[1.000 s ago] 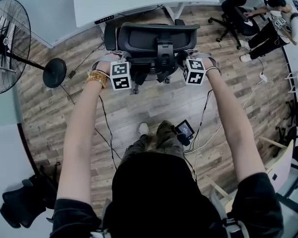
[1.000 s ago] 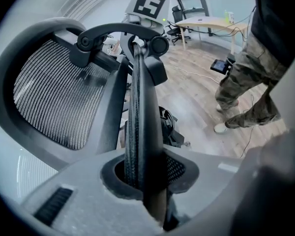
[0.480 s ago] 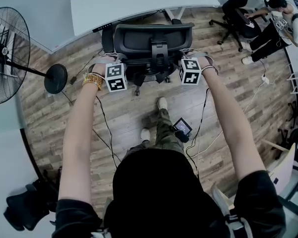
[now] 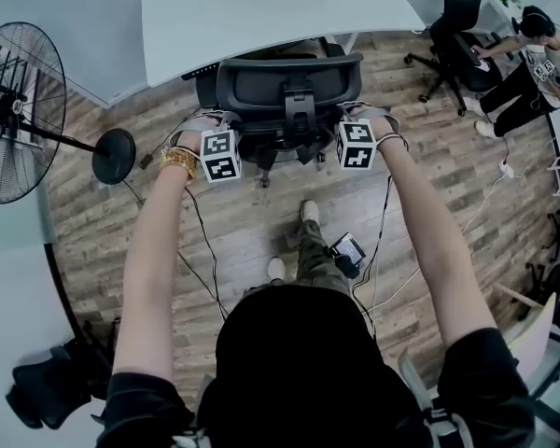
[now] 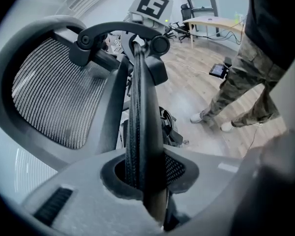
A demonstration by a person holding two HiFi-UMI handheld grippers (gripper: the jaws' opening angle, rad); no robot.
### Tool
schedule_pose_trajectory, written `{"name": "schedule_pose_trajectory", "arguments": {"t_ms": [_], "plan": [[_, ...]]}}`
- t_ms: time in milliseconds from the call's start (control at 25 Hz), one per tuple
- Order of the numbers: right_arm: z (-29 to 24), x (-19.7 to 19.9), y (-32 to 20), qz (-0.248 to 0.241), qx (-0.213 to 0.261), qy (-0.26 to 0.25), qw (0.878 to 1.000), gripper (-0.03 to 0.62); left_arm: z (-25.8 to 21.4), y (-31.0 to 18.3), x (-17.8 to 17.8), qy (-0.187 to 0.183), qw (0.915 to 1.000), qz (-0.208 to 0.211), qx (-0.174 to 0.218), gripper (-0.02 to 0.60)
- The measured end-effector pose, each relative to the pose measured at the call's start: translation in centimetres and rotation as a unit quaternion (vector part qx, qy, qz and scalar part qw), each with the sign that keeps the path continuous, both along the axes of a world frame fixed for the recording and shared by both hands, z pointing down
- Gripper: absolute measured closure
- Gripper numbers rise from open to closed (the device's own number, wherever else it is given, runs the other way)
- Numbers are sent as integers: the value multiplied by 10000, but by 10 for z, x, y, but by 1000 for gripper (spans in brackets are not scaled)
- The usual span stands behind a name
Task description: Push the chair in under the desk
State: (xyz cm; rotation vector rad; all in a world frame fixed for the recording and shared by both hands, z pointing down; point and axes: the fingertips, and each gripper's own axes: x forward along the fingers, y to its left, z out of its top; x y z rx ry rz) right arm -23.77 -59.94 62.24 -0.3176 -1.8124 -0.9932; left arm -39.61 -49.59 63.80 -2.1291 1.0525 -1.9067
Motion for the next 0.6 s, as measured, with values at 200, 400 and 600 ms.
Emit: {"name": "schedule_pose_trajectory", "arguments": {"t_ms": [200, 400, 600], "plan": [[-5, -24, -32, -33, -37, 5, 10000, 525, -6, -32, -22, 63, 9999, 39, -69, 503], [-4, -33, -42, -106, -22, 6, 9999, 525, -5, -40, -30, 69, 10000, -22, -67, 503], [-5, -36, -52, -139, -70, 26, 9999, 525, -7, -49, -32, 88, 9999, -51, -98, 503]]}}
